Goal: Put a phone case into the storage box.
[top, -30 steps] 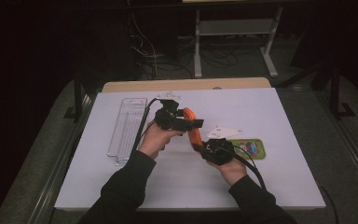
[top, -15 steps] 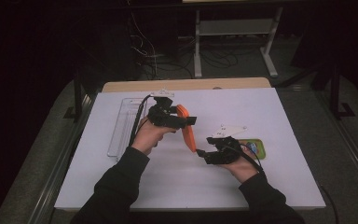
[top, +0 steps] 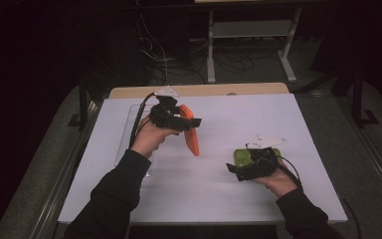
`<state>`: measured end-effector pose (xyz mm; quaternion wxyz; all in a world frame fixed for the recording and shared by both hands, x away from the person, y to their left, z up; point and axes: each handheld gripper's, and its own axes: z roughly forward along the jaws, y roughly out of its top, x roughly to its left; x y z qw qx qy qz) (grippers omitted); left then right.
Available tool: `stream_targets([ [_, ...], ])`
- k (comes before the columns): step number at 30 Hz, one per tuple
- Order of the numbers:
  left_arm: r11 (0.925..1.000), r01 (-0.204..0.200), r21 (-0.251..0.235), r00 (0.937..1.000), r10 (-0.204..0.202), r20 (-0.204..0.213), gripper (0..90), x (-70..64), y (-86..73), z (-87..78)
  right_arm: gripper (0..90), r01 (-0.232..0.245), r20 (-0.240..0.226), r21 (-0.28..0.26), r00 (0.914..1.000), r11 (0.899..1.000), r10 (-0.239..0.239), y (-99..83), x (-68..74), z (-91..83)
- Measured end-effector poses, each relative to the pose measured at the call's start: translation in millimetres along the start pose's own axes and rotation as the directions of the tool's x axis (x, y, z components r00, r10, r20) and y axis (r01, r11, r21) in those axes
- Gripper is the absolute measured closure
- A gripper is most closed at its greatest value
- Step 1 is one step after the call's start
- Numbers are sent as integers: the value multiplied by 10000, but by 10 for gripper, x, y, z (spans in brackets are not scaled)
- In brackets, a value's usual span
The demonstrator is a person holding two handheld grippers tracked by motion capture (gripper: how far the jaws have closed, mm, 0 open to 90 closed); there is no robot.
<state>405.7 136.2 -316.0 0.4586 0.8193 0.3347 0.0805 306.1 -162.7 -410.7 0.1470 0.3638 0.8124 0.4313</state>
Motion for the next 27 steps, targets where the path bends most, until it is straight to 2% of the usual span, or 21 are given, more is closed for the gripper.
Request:
stream_targets([
  [4,9999,-117,-2,9995,117,-277,162,62,71,-107,0,202,87,119,9998,9997,-203,-95,-18,-59],
  [7,9997,-217,-80,9985,213,-505,162,115,121,-196,0,111,19,41,9999,9999,-112,-172,-38,-98],
  [11,9997,-217,-109,9964,208,-818,162,202,179,-328,0,20,64,-2,10000,10000,-20,-263,-39,-142],
  [12,9996,-211,-168,9959,195,-879,162,224,190,-358,0,126,85,-79,9999,9999,-125,-279,-51,-152],
  [16,9995,-84,-296,9931,48,-1170,163,311,212,-459,0,-59,126,-138,9999,9999,61,-345,-55,-192],
  [22,9996,14,-287,9862,-62,-1654,162,450,216,-594,0,23,88,-11,10000,10000,-23,-432,-43,-206],
  [27,9995,153,-269,9761,-208,-2165,163,560,220,-675,0,-45,122,-65,9999,10000,46,-440,-51,-220],
])
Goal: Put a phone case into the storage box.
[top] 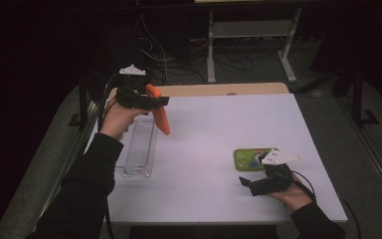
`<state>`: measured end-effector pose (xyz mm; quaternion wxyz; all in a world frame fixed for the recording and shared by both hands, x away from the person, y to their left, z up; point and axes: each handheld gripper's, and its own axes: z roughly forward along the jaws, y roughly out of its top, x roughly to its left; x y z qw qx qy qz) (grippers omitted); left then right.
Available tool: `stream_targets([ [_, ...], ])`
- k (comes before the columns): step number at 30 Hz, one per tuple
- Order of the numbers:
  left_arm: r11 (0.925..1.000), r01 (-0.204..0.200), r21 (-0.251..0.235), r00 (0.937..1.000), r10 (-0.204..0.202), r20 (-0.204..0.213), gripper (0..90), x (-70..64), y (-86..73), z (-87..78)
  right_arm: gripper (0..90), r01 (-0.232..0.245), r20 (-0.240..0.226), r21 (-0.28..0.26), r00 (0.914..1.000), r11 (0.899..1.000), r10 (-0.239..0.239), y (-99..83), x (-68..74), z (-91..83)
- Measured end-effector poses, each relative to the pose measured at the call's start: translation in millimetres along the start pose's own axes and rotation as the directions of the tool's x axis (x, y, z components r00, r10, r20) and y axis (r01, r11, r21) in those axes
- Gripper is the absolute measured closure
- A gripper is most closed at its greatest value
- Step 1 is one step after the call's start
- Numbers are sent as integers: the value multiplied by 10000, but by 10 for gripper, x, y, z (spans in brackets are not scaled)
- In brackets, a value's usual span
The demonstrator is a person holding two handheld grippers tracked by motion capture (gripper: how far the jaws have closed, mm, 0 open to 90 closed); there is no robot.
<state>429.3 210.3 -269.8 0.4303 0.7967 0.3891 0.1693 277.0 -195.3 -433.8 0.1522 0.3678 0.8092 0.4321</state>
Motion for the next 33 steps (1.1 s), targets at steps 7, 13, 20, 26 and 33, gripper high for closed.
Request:
stream_targets([
  [7,9998,161,77,9957,-153,-916,162,128,39,-21,0,-56,-36,-107,10000,9999,55,8,-5,-16],
  [13,9990,402,190,9844,-363,-1720,162,236,74,20,0,8,-45,-148,10000,9999,-8,15,8,-23],
  [20,9956,879,321,9595,-760,-2711,162,381,101,112,0,-37,-56,-140,10000,9999,37,22,9,-33],
  [26,9898,1335,498,9305,-1079,-3501,161,508,65,237,0,56,-59,-260,10000,9996,-57,26,0,-33],
  [33,9829,1673,766,8971,-1196,-4254,159,588,28,396,0,35,-64,-276,10000,9996,-37,28,-3,-33],
])
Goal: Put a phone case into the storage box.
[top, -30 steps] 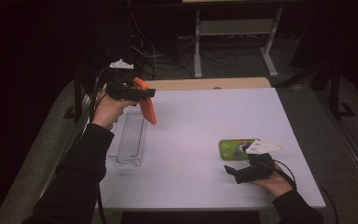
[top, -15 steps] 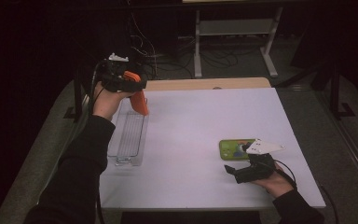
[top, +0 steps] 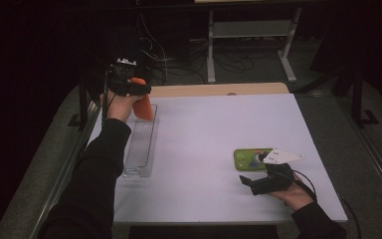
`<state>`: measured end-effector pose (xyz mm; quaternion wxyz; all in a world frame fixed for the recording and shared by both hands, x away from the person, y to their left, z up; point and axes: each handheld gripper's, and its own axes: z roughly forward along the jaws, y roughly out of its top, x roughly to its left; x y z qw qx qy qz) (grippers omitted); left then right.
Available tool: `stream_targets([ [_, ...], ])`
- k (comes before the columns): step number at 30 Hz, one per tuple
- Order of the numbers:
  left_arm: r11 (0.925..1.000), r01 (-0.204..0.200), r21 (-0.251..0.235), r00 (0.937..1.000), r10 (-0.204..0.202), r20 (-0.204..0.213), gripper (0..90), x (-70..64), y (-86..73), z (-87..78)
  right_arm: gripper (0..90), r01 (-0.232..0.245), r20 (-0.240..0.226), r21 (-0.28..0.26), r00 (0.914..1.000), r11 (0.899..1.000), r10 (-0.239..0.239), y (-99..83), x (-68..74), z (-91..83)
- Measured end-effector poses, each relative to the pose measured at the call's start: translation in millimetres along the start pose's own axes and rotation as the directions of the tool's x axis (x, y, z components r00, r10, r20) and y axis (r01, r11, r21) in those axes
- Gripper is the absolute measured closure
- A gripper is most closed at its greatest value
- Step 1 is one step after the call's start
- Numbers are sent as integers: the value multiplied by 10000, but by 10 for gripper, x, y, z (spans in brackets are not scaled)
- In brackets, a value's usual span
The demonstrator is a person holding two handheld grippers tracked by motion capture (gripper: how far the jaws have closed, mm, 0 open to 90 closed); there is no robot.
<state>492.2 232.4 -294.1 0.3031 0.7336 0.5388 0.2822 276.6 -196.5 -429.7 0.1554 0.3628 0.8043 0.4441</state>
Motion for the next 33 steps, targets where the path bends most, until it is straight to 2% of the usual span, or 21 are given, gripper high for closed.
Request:
stream_targets([
  [2,9999,128,-11,9996,-129,-263,159,-6,-4,51,0,-3,-23,-20,10000,10000,3,2,0,-2],
  [5,9997,244,26,9990,-243,-367,158,-14,-8,122,0,47,-20,-56,10000,10000,-47,3,-7,-5],
  [9,9998,139,172,9972,-126,-736,156,-53,-43,218,0,27,-7,-25,10000,10000,-27,3,-8,1],
  [17,9983,381,441,9910,-320,-1296,156,-69,-102,394,0,84,-47,-28,10000,10000,-84,4,-12,8],
  [24,9949,752,668,9867,-645,-1494,153,-54,-146,513,0,19,-55,2,10000,10000,-19,6,-12,12],
  [33,9918,899,906,9816,-729,-1765,150,-54,-176,600,0,1,-71,-15,10000,10000,-1,6,-14,11],
])
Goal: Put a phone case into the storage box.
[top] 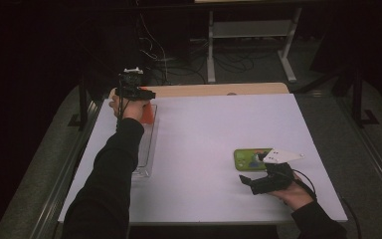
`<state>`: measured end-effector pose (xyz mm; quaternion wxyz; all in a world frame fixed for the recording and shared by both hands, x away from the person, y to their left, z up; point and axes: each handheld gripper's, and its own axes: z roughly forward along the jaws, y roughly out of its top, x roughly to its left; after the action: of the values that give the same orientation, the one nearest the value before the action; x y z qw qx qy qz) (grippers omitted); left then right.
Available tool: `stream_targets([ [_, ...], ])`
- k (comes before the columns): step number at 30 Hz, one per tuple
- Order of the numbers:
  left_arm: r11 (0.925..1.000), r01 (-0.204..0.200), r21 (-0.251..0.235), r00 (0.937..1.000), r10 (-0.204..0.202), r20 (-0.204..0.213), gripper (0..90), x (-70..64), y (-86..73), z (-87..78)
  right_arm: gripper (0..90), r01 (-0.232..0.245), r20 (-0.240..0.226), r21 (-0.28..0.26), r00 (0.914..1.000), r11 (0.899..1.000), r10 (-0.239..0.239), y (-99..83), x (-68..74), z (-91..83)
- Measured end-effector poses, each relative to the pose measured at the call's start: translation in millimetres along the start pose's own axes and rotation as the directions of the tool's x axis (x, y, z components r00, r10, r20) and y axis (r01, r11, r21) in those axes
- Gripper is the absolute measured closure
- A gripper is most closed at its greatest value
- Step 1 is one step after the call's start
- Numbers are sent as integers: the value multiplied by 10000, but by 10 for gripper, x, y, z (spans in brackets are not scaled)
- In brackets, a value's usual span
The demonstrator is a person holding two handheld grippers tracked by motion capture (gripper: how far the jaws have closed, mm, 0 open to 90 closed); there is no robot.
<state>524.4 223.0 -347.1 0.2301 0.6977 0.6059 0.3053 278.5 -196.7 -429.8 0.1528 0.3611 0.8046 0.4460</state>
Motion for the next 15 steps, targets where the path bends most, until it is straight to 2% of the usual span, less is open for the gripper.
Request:
stream_targets([
  [13,9993,301,-235,9995,-303,-71,139,-8,-5,86,0,-17,-31,-6,10000,10000,17,1,0,4],
  [15,9996,155,-224,9998,-157,-79,135,-24,-6,89,0,5,-23,-7,10000,10000,-5,1,-1,4],
])
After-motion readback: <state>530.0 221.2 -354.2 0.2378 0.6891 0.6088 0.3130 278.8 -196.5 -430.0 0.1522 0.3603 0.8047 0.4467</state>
